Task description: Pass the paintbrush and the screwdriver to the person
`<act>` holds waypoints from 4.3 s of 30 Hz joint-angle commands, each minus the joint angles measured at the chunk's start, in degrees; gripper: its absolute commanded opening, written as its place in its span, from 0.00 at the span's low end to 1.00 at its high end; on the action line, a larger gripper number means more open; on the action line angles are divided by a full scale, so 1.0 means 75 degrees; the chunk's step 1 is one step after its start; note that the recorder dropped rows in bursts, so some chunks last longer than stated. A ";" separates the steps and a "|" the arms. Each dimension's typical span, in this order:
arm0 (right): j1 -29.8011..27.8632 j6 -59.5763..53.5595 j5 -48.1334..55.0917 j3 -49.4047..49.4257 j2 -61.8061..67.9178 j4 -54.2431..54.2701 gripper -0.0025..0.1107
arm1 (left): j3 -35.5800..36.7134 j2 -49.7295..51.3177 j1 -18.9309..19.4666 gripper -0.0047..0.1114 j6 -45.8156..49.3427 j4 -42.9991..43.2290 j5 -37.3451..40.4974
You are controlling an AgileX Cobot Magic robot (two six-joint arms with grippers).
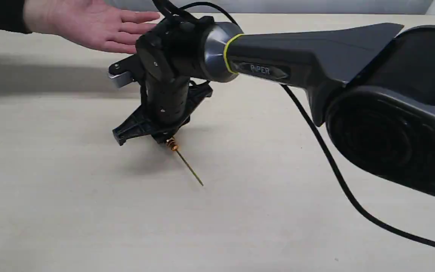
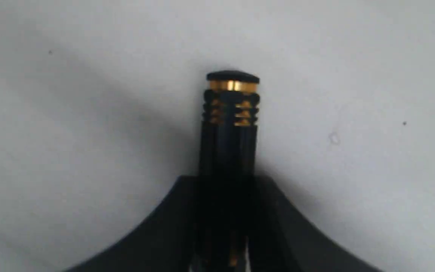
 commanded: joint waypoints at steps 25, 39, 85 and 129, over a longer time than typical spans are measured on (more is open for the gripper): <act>0.0131 0.0503 -0.2316 -0.1233 -0.1706 -0.0658 0.06 | 0.0015 -0.0019 -0.0040 0.04 -0.0015 -0.0019 -0.0058; -0.0033 -0.0617 -0.1176 -0.1286 -0.1451 0.0369 0.44 | 0.0015 -0.0019 -0.0040 0.04 -0.0015 -0.0019 -0.0034; -0.0820 0.0199 -0.2874 0.4392 -0.7590 -0.1858 0.06 | 0.0015 -0.0019 -0.0040 0.04 -0.0015 -0.0012 -0.0044; -0.2435 0.0962 -0.4131 1.0003 -1.4881 -0.2550 0.06 | 0.0015 -0.0019 -0.0040 0.04 -0.0015 -0.0017 -0.0061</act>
